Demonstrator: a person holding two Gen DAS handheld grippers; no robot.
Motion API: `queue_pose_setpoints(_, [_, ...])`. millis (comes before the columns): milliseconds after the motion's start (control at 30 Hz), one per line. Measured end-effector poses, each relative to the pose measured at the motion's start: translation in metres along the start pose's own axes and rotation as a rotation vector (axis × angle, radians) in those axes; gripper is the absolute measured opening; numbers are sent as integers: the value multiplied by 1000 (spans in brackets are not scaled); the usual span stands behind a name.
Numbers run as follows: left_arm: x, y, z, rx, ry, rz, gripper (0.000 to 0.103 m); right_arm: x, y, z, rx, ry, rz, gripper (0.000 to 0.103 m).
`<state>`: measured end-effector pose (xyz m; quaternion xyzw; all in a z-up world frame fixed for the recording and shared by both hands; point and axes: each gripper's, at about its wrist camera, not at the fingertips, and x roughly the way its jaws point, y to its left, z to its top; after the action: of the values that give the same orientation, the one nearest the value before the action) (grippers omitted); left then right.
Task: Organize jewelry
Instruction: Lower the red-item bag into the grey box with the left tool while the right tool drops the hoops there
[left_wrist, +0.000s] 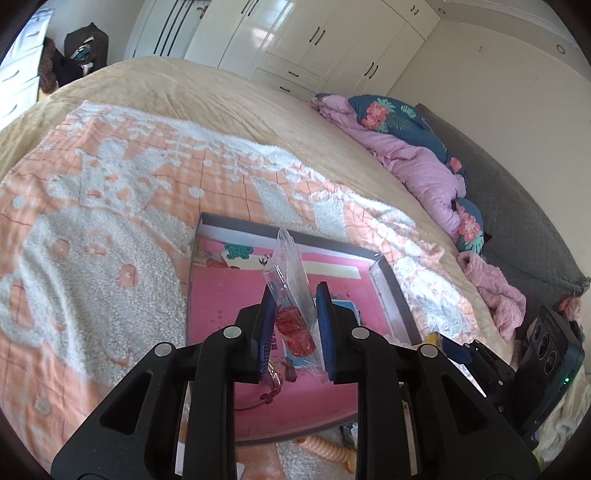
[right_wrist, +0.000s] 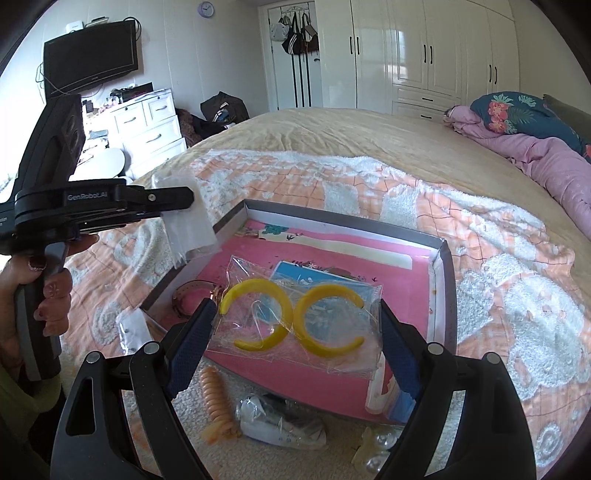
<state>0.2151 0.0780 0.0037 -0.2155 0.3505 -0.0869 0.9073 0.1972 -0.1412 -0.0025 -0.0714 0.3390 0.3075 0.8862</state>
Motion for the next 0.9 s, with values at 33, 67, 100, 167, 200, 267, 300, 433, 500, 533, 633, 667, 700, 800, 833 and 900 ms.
queue_pose_setpoints(33, [3, 0, -1, 4, 6, 2, 14, 2, 0, -1, 6, 2, 4, 84])
queue_pose_setpoints(67, [6, 1, -2, 6, 12, 3, 14, 5, -1, -2, 12, 6, 8, 84])
queue_pose_setpoints(100, [8, 2, -2, 6, 16, 4, 14, 9, -1, -3, 14, 15, 12, 84])
queue_pose_setpoints(167, [15, 6, -3, 9, 28, 7, 14, 15, 0, -7, 14, 27, 15, 84])
queue_pose_setpoints(200, [18, 8, -4, 6, 35, 5, 14, 17, 0, -7, 14, 31, 17, 84])
queue_pose_setpoints(267, [22, 12, -5, 0, 43, 3, 14, 21, 1, -10, 15, 41, 20, 84])
queue_pose_setpoints(300, [24, 13, -5, -2, 44, 3, 15, 23, 1, -11, 15, 43, 20, 84])
queue_pose_setpoints(433, [31, 18, -7, -9, 58, 5, 15, 30, 1, -14, 19, 59, 21, 84])
queue_pose_setpoints(500, [33, 19, -8, -5, 62, 8, 15, 34, 2, -16, 20, 68, 23, 84])
queue_pose_setpoints(533, [35, 19, -8, -5, 65, 10, 15, 36, 3, -16, 19, 71, 24, 84])
queue_pose_setpoints(633, [39, 22, -9, -8, 72, 18, 15, 40, 5, -18, 14, 82, 29, 84])
queue_pose_setpoints(667, [40, 23, -9, -8, 75, 19, 15, 41, 6, -19, 14, 84, 31, 84])
queue_pose_setpoints(700, [41, 25, -10, -13, 78, 21, 15, 42, 6, -19, 13, 86, 32, 84])
queue_pose_setpoints(800, [43, 27, -10, -14, 79, 20, 15, 46, 6, -21, 15, 101, 33, 84])
queue_pose_setpoints(833, [44, 27, -10, -14, 80, 20, 15, 47, 6, -22, 17, 104, 34, 84])
queue_pose_setpoints(900, [45, 27, -10, -15, 83, 19, 15, 49, 5, -23, 20, 110, 35, 84])
